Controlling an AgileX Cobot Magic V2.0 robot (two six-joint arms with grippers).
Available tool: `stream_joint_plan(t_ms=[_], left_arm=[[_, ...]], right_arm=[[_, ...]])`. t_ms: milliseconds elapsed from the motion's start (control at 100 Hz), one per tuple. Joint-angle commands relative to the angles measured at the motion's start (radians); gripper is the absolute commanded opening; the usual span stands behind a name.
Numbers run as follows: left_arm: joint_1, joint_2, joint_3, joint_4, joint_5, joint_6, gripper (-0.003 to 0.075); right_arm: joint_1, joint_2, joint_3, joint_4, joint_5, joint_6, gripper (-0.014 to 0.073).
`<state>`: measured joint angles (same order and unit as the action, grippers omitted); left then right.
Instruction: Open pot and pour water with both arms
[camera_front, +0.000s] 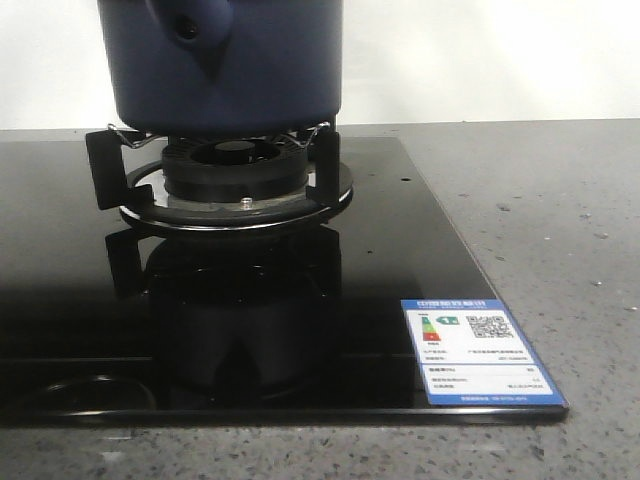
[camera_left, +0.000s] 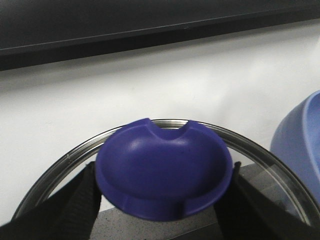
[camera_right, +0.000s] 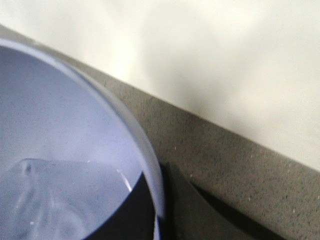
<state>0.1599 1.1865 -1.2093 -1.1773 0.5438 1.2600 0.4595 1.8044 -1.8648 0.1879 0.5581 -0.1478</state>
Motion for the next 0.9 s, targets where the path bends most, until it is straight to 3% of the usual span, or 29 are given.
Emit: stream_joint_plan(t_ms=[0, 330, 890], left_arm=[[0.002, -0.03, -0.033, -0.052, -0.036, -0.011, 0.0387], [0.002, -0.03, -0.033, -0.052, -0.032, -0.011, 0.0387], [0.002, -0.03, -0.033, -0.052, -0.03, -0.011, 0.0387]], right_arm=[[0.005, -0.114, 0.092, -0.005, -0.25, -0.014, -0.0041], [0.017, -0.226, 0.471, -0.01, -0.824, -0.036, -0.0042], [0.049, -0.227, 0.605, -0.065, -1.237, -0.036, -0.0042]])
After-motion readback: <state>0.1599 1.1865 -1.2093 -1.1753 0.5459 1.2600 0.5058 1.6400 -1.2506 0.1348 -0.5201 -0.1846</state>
